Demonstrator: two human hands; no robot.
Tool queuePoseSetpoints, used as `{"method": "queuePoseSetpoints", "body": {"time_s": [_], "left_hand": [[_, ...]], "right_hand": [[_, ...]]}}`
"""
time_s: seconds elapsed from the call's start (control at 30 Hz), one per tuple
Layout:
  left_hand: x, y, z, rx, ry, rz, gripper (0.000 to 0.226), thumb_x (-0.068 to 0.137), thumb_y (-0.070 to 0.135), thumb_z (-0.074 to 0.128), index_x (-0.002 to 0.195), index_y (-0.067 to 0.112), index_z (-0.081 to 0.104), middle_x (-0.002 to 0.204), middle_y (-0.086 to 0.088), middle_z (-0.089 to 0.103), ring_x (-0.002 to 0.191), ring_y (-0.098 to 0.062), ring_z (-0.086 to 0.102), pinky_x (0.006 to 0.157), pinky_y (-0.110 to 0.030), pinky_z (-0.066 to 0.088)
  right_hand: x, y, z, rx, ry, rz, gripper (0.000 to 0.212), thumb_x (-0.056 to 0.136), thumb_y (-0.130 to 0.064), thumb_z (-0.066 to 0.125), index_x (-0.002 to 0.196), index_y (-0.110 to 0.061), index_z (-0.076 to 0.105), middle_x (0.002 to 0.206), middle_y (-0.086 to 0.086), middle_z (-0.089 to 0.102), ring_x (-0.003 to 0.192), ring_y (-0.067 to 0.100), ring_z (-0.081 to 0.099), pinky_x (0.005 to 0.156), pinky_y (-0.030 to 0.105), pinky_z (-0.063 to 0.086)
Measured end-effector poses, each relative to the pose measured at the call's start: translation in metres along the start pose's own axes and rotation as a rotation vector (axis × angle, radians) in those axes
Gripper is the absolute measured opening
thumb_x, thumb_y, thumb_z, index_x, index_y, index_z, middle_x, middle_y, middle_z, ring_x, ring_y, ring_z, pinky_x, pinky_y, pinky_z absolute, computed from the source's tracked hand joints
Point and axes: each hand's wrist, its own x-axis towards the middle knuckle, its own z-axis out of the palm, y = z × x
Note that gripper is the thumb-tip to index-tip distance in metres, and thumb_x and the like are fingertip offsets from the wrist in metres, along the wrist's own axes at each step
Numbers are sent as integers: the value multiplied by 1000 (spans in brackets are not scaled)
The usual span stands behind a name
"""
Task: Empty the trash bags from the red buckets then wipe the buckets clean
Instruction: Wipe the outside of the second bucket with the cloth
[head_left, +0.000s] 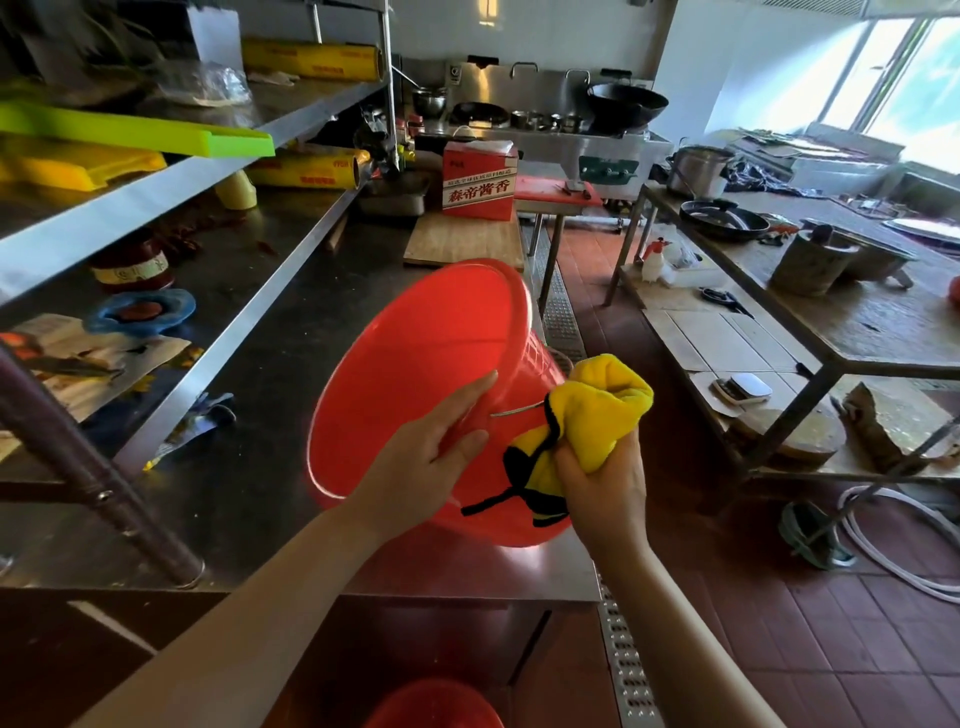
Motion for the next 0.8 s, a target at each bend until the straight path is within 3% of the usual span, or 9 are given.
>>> {"method": "queuePoseSetpoints", "body": {"time_s": [0.1,0.17,0.27,0.37,0.43,0.53,0.63,0.7,0.8], "left_hand": [[-8,-3,2,-91,79,-29,53,98,32,50,147,42,34,130,49,42,125,19,42,100,-4,35],[-14,-8,5,-170,128,-55,53,97,33,51,147,42,36,137,40,44,130,11,42,105,-12,36],[-22,-19,8,-257,179,-110,52,99,31,53,147,44,35,139,19,53,129,-7,52,105,-28,44],[-26,-18,7,-251,247,-129,51,100,10,51,143,31,35,120,45,51,112,15,54,91,-7,42],[-29,-18,4,-241,288,-150,50,100,-1,47,140,24,34,111,50,52,102,23,53,86,0,39],[-34,-32,-9,-265,361,-228,48,101,6,48,141,32,37,120,22,63,108,9,60,96,-16,47],[-42,-44,-21,-273,385,-270,48,102,24,51,146,33,35,144,9,48,131,-7,49,113,-44,39],[-46,-51,-25,-268,396,-282,46,102,28,51,145,33,35,143,10,48,131,-6,49,112,-44,40],[-51,-57,-28,-310,423,-305,38,103,12,46,136,27,36,128,14,56,112,3,59,95,-27,52]], "right_hand": [[3,-1,5,-45,-37,-32,44,71,-32,64,113,-36,51,108,-7,59,101,12,59,86,42,52],[5,-3,8,-103,-46,-60,42,75,-35,66,114,-32,51,108,-7,59,103,16,57,88,44,50],[8,-6,13,-169,-83,-125,44,83,-47,65,118,-24,52,109,-9,53,105,13,51,92,36,45],[12,-8,22,-160,-157,-116,49,83,-61,55,119,-27,52,112,-10,57,106,12,53,92,38,46],[14,-6,29,-155,-172,-97,46,84,-60,55,119,-31,52,113,-9,60,105,12,56,91,41,49],[18,0,37,-178,-196,-66,34,84,-53,60,111,-34,51,105,-11,62,97,12,61,83,44,52],[23,3,42,-314,-261,-166,33,82,-54,56,101,-28,54,95,-15,60,91,15,60,78,37,50],[26,0,49,-377,-287,-221,33,80,-55,53,96,-27,54,91,-14,59,91,16,58,76,32,44],[25,-3,62,-428,-291,-238,38,78,-58,52,94,-24,56,92,-7,64,93,17,57,78,35,45]]}}
